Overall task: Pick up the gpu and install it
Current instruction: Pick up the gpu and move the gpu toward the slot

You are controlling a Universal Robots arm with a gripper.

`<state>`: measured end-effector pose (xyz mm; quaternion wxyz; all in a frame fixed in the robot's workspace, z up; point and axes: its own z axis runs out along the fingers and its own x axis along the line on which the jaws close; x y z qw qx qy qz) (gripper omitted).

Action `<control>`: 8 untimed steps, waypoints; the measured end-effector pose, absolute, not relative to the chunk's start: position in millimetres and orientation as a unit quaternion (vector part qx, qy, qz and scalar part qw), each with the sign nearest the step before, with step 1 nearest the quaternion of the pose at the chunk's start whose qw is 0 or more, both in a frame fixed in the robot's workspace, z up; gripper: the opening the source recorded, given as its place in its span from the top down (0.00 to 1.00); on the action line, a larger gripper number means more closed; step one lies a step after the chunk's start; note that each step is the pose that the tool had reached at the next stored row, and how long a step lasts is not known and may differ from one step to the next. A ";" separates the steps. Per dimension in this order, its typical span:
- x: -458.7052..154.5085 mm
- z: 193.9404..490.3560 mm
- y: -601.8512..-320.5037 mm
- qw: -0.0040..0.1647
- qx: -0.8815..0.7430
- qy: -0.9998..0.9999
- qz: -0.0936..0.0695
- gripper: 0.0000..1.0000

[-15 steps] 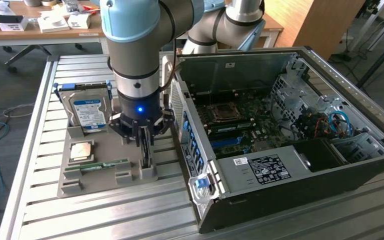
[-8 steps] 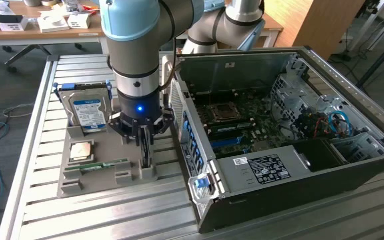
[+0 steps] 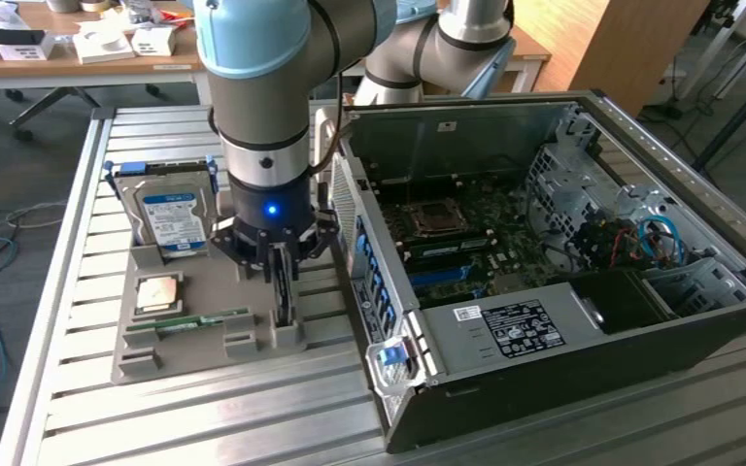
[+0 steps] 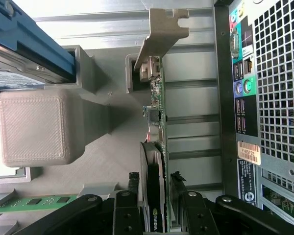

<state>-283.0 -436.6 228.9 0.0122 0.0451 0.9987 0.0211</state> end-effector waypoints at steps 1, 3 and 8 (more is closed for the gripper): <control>-283.0 228.9 -436.6 0.012 0.045 0.999 0.021 0.61; -283.0 228.9 -436.6 0.012 0.045 0.999 0.021 0.61; -283.0 228.9 -436.6 0.012 0.045 0.999 0.021 0.61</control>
